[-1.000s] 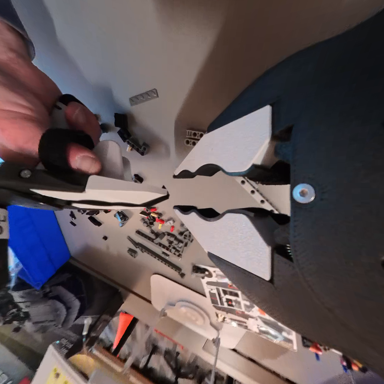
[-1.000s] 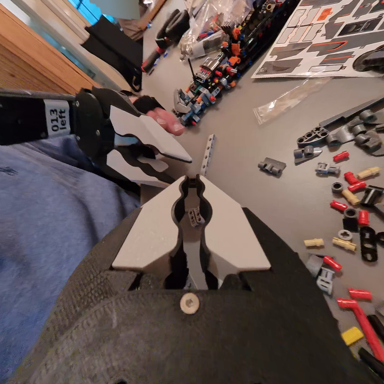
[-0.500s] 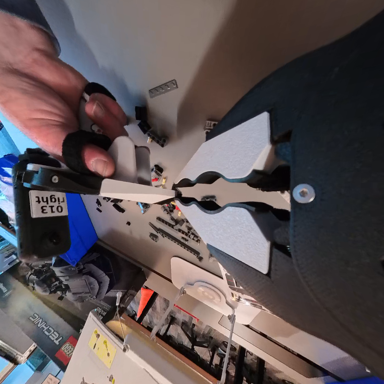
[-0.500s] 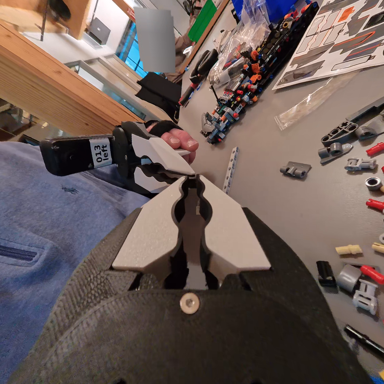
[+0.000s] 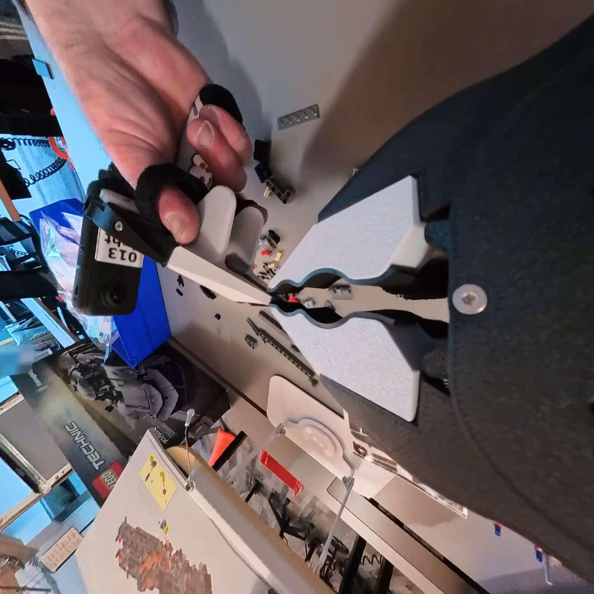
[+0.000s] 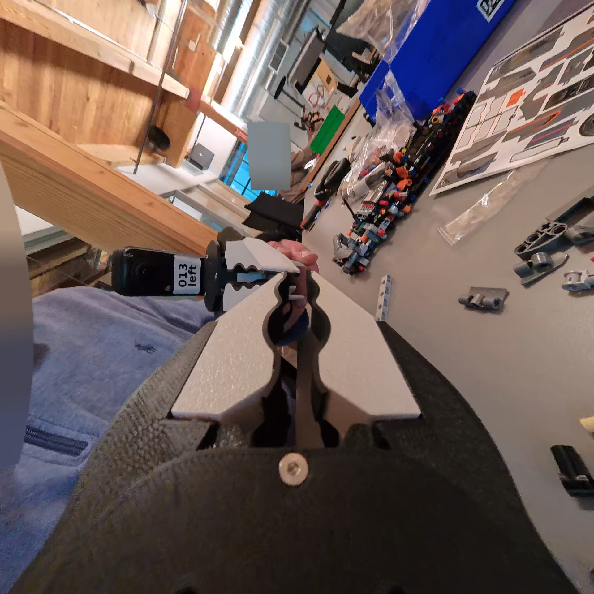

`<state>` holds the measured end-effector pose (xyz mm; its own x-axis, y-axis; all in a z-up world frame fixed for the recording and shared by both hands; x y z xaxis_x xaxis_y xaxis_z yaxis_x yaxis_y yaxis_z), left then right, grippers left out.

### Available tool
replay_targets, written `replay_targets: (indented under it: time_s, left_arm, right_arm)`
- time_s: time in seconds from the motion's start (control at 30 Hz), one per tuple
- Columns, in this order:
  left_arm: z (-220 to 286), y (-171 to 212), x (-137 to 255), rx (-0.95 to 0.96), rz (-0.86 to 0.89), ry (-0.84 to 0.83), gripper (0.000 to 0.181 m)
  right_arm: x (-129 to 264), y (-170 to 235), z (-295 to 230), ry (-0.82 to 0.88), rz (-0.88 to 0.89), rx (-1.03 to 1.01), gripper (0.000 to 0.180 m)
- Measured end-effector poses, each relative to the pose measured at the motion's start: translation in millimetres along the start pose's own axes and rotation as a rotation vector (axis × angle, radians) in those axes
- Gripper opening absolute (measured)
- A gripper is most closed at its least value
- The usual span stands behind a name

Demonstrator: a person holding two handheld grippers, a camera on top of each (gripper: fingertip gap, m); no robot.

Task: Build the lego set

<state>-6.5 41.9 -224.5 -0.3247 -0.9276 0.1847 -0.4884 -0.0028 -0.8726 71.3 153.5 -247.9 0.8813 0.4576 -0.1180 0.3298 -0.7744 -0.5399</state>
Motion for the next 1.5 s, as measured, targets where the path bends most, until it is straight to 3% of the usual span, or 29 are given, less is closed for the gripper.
replay_targets:
  time_s: [0.27, 0.47, 0.73, 0.93, 1.1, 1.33, 1.5]
  left_arm:
    - [-9.0, 1.9, 1.5, -0.028, -0.032, -0.017, 0.000]
    - [-29.3, 24.5, 14.6, 0.082, -0.142, -0.007, 0.000]
    - [-23.7, 41.4, 30.8, 0.120, -0.221, -0.007, 0.000]
    - [-28.5, 50.0, 46.4, 0.178, -0.223, -0.033, 0.000]
    - [-31.0, 52.0, 51.5, 0.193, -0.207, -0.033, 0.000]
    - [-32.3, 54.1, 54.5, 0.206, -0.193, -0.017, 0.000]
    - [-32.2, 55.2, 53.5, 0.213, -0.191, -0.008, 0.000]
  right_arm:
    - [10.1, -6.0, -2.1, 0.074, 0.056, 0.067, 0.006]
    - [25.6, -4.3, 1.0, 0.356, -0.165, 0.379, 0.009]
    - [-9.9, -0.9, 18.8, 0.555, -0.413, 0.670, 0.011]
    - [-46.3, -16.1, 39.3, 0.582, -0.545, 0.801, 0.015]
    - [-65.8, -28.9, 62.8, 0.527, -0.751, 1.028, 0.020]
    - [-78.9, -34.3, 87.9, 0.360, -0.930, 1.024, 0.015]
    - [-83.0, -36.2, 93.5, 0.301, -0.930, 0.968, 0.011]
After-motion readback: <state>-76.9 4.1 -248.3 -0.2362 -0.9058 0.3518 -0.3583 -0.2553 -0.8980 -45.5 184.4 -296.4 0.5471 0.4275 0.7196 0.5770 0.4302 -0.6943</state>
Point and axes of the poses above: each gripper's, where its closed fingertips meet, x back along the fingers, y out of its underside, z = x × y across the jaws, the point moved 8 cm from there along x, back along the fingers, and after that the axes turned 6 degrees about z, right-handed, at the moved point
